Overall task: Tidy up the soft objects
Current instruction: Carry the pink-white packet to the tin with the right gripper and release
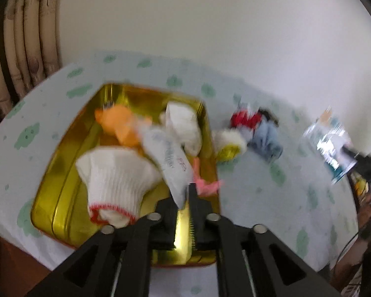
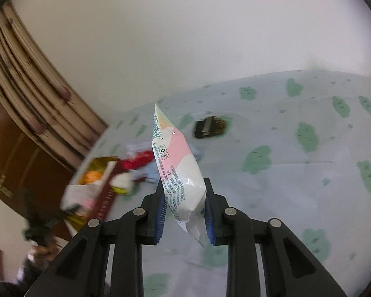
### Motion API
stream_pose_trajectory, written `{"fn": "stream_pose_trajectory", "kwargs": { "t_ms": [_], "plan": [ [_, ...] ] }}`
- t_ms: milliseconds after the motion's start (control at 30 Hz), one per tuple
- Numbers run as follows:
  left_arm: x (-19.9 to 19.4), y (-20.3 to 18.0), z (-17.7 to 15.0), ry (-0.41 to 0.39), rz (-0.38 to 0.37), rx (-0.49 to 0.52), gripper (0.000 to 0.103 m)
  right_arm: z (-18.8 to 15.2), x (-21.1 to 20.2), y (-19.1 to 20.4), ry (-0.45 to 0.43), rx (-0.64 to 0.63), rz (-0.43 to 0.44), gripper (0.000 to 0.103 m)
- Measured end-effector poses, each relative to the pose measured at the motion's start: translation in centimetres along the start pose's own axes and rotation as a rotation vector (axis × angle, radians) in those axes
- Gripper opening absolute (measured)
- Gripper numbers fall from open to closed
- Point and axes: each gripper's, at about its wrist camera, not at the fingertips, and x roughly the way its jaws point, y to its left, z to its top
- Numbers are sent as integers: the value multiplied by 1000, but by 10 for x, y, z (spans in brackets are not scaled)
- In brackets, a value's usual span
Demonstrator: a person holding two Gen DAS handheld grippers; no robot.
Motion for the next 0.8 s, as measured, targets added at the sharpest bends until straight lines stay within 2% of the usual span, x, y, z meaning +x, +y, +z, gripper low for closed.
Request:
{"fn": "stream_pose_trajectory", "kwargs": {
  "t_ms": [33,100,133,200,300,467,567,667,733,800],
  "plan": [
    [1,1,-2,14,3,-4,26,1,1,6,1,5,25,24],
    [-8,-1,-9,-8,32,-4,37,3,2,19,2,21,78,24],
    [-15,-3,-12,-32,59,4,43,4,5,27,7,40,123,24],
    [-34,-8,-20,-106,162,31,53,5,15,37,31,76,198,25],
    [-59,-9,-32,-180,230,12,53,5,38,61,81,138,332,25],
    [-82,1,-49,-244,241,-55,54,3,97,111,179,228,474,25],
    [-88,4,-58,-275,264,-59,54,2,146,136,246,308,515,25],
    [-93,6,-63,-302,276,-56,54,-4,193,142,316,483,572,25],
    [-97,7,-64,-327,278,-51,54,-12,217,144,357,590,573,25],
    [-100,9,-66,-347,275,-55,54,-19,238,150,387,644,542,25]
  ]
}}
